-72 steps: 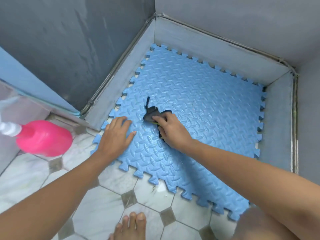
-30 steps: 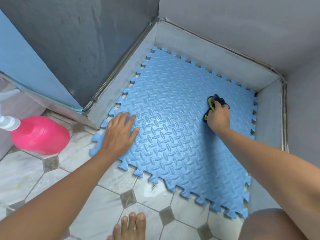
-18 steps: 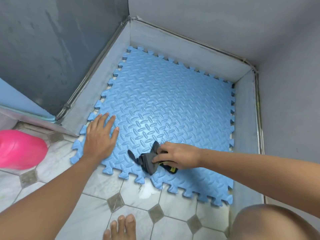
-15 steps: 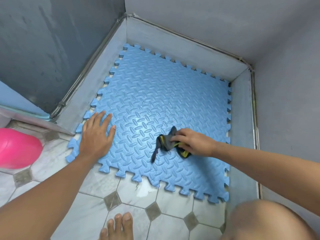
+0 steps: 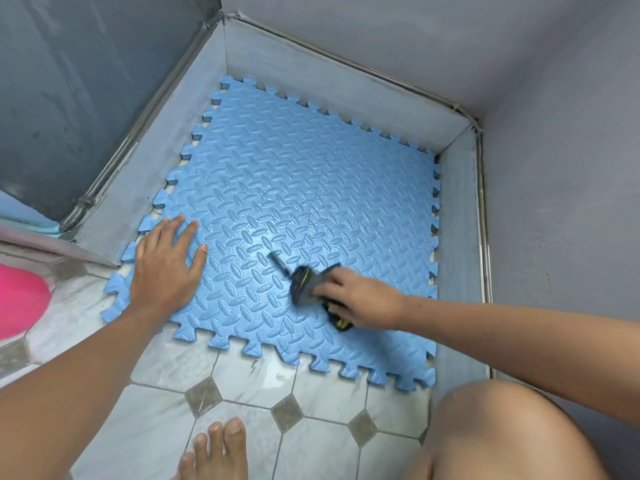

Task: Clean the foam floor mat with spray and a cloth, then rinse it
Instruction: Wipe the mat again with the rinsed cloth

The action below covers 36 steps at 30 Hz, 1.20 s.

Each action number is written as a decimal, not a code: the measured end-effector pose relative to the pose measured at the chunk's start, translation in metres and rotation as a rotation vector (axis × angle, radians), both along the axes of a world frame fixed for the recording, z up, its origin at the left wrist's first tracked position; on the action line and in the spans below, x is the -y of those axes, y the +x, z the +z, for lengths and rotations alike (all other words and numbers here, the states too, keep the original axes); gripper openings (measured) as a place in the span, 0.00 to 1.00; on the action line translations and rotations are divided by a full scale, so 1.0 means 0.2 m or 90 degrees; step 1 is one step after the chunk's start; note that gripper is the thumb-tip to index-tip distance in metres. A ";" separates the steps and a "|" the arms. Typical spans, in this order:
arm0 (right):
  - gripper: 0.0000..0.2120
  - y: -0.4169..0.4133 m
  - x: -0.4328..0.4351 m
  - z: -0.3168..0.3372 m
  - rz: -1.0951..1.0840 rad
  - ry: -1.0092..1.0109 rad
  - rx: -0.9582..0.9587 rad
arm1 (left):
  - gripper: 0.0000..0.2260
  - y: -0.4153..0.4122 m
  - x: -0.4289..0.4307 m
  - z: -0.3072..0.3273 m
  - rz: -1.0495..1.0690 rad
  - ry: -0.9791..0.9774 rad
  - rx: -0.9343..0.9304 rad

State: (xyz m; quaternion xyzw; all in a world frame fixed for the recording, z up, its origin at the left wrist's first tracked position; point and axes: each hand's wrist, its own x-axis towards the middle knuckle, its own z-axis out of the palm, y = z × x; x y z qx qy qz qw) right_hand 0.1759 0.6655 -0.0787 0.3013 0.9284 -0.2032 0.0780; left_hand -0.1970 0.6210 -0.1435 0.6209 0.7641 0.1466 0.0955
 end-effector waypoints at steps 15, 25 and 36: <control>0.20 0.59 -0.41 0.06 -0.458 0.020 0.135 | 0.22 0.02 0.00 0.02 0.000 0.024 -0.003; 0.16 0.20 0.06 0.02 0.111 -0.025 0.051 | 0.27 0.02 -0.01 0.06 -0.003 -0.001 0.013; 0.17 0.52 -0.38 0.01 -0.857 0.022 0.037 | 0.27 0.04 0.00 0.05 0.004 0.007 0.013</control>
